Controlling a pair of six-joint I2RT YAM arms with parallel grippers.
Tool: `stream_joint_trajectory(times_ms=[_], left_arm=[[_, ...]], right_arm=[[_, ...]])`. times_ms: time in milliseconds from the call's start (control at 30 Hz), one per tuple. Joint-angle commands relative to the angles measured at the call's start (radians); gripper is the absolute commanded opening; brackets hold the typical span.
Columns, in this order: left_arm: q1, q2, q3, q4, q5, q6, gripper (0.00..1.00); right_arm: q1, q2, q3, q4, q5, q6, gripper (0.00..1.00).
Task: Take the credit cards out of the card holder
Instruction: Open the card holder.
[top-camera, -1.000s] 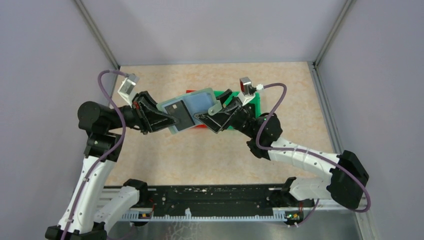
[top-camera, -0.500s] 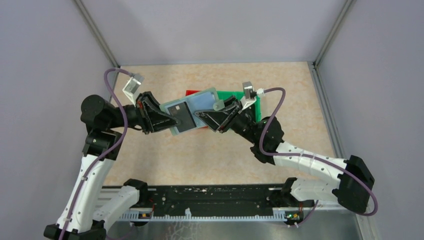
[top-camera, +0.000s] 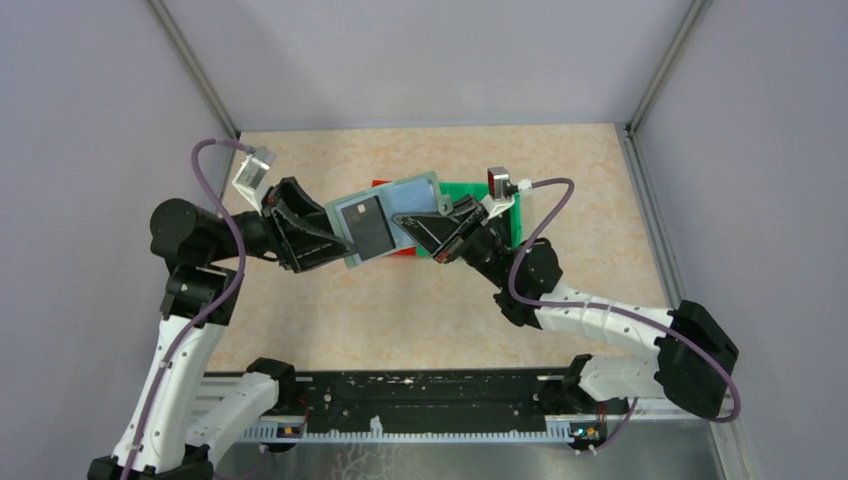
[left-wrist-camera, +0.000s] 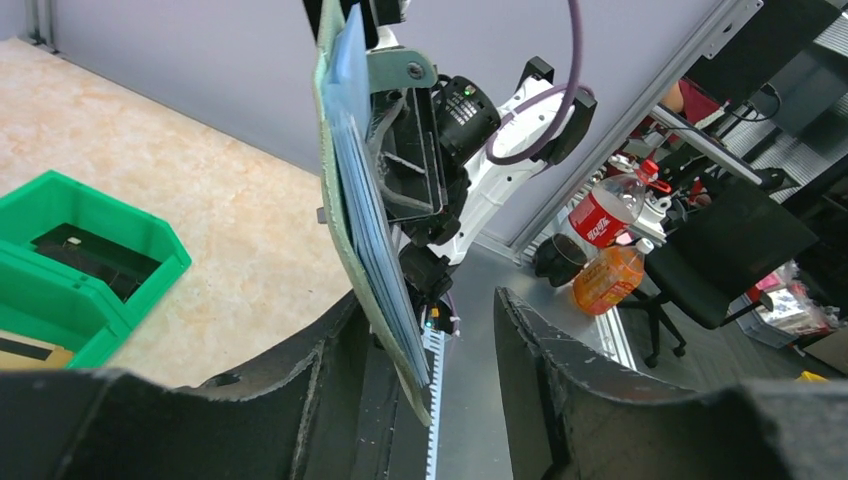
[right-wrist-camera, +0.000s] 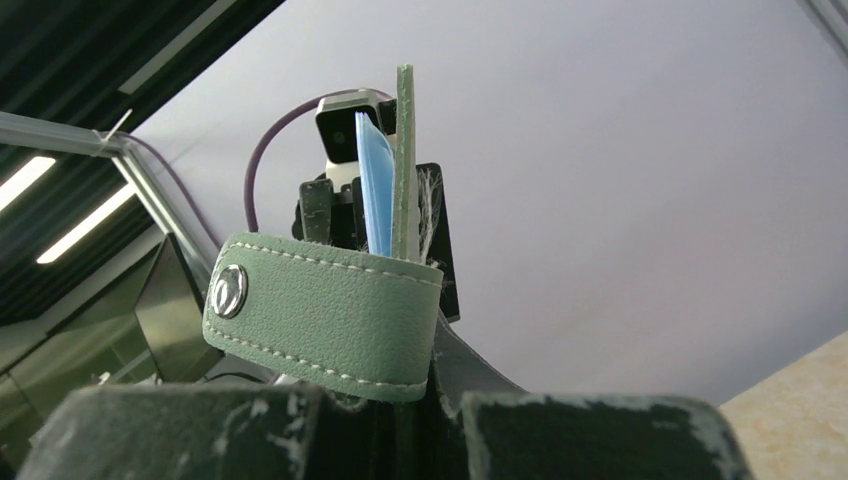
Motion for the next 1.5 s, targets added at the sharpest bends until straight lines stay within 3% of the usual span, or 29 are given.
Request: stream_joint_trajectory(times_ms=[0, 200, 500, 567, 667, 733, 833, 967, 1100, 1200, 1267, 1367, 1467], left_arm=[[0.001, -0.015, -0.026, 0.088, 0.006, -0.047, 0.54], [0.001, -0.022, -0.048, 0.131, 0.020, -0.073, 0.44], [0.001, -0.015, -0.054, 0.144, 0.011, -0.074, 0.19], [0.001, -0.011, -0.056, 0.162, 0.018, -0.097, 0.20], [0.001, -0.005, -0.066, 0.195, 0.039, -0.124, 0.34], [0.001, -0.007, -0.069, 0.197, 0.041, -0.126, 0.34], [0.001, -0.007, -0.072, 0.221, 0.052, -0.150, 0.32], [0.001, -0.012, -0.067, 0.227, 0.066, -0.147, 0.15], [0.001, -0.017, -0.059, 0.204, 0.069, -0.126, 0.02], [0.001, -0.016, -0.044, 0.168, 0.070, -0.093, 0.00], [0.001, -0.013, -0.019, 0.080, 0.055, -0.028, 0.00], [0.001, -0.004, 0.017, -0.067, 0.017, 0.113, 0.00], [0.001, 0.012, 0.046, -0.223, -0.026, 0.218, 0.00]], right_arm=[[0.012, 0.029, 0.020, 0.174, 0.007, 0.066, 0.00], [0.020, 0.049, 0.031, 0.212, -0.001, 0.078, 0.00], [0.042, 0.081, 0.046, 0.280, -0.052, 0.095, 0.00], [0.045, 0.089, 0.049, 0.296, -0.056, 0.102, 0.00], [0.050, 0.110, 0.060, 0.325, -0.070, 0.120, 0.00], [0.055, 0.124, 0.068, 0.341, -0.076, 0.132, 0.00], [0.059, 0.145, 0.077, 0.367, -0.082, 0.149, 0.00], [0.060, 0.144, 0.064, 0.378, -0.071, 0.149, 0.03], [0.047, 0.083, 0.031, 0.288, -0.046, 0.108, 0.15], [0.006, -0.002, 0.006, 0.153, -0.047, 0.085, 0.49], [-0.037, -0.073, -0.007, 0.049, -0.053, 0.067, 0.62], [-0.113, -0.196, 0.012, -0.167, -0.067, 0.012, 0.68], [-0.158, -0.309, 0.130, -0.547, -0.056, -0.148, 0.66]])
